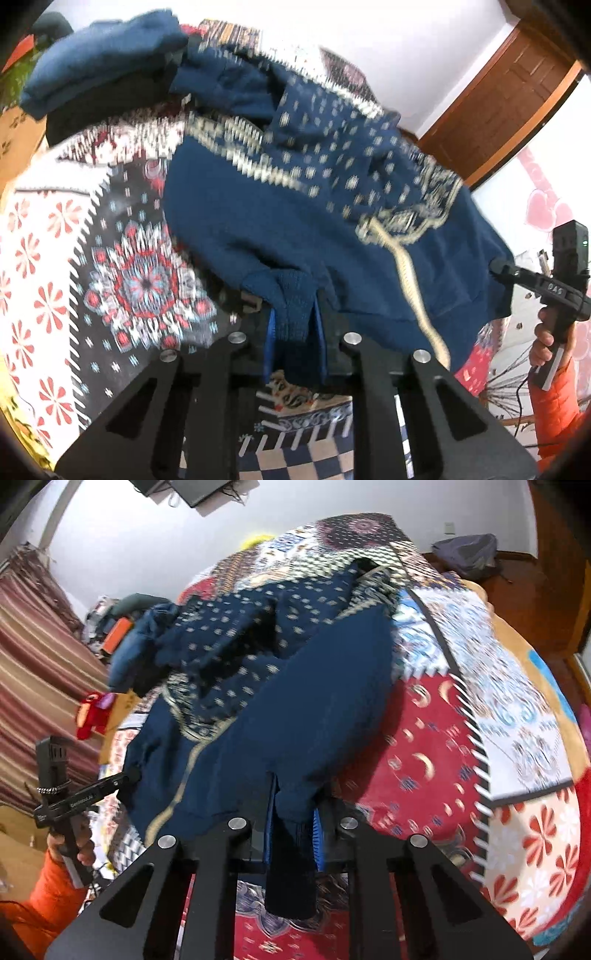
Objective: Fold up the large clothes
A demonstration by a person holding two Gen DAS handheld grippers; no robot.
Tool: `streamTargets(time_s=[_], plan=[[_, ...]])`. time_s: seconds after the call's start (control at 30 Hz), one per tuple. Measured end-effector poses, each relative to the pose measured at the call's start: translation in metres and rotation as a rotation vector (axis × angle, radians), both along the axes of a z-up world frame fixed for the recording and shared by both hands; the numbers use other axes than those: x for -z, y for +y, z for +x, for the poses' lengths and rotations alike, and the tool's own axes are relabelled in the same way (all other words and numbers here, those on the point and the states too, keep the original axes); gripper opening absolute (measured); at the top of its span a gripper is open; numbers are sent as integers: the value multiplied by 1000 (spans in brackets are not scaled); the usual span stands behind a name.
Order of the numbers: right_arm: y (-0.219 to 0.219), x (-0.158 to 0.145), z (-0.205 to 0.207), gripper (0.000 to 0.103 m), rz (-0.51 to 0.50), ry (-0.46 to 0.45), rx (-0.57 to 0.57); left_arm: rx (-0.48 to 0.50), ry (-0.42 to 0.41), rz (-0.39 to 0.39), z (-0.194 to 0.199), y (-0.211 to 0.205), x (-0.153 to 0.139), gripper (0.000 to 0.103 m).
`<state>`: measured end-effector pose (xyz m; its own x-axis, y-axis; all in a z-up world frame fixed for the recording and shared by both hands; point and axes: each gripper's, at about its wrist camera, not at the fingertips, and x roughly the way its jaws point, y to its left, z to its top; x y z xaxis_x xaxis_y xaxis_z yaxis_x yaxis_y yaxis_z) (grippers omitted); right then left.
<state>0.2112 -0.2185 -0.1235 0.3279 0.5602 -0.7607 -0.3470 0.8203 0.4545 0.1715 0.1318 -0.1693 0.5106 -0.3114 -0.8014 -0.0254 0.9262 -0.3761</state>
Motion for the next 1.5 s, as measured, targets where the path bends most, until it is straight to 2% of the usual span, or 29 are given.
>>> streamTargets(time_s=[0.1,0.27,0.33,0.47,0.57,0.87,1.0,1.17,1.33,1.5], plan=[[11,-13,6,14,12,-41,-39,-29,-56,11,5,6,-18,17],[27,-32,28,14,19,-115,-78,-66,-121,-17,29,21,-46,17],[31,-36,44,14,7,-139,-65,-84,-148,-27,41,28,-57,17],[27,-40,80,14,18,-154,-24,-141,-222,18,73,36,-77,13],[24,-45,114,14,9,-178,26,-146,-246,-20,103,41,-85,13],[23,-64,208,13,-2,-236,135,-168,-370,34,194,47,-120,13],[29,-55,237,13,-9,-219,160,-211,-320,42,241,61,-101,13],[51,-25,257,13,-124,-199,120,-221,-194,87,279,70,-52,13],[59,4,261,14,-218,-175,79,-197,-101,130,290,69,-9,16],[60,18,257,16,-286,-132,36,-165,-54,152,288,69,6,20]])
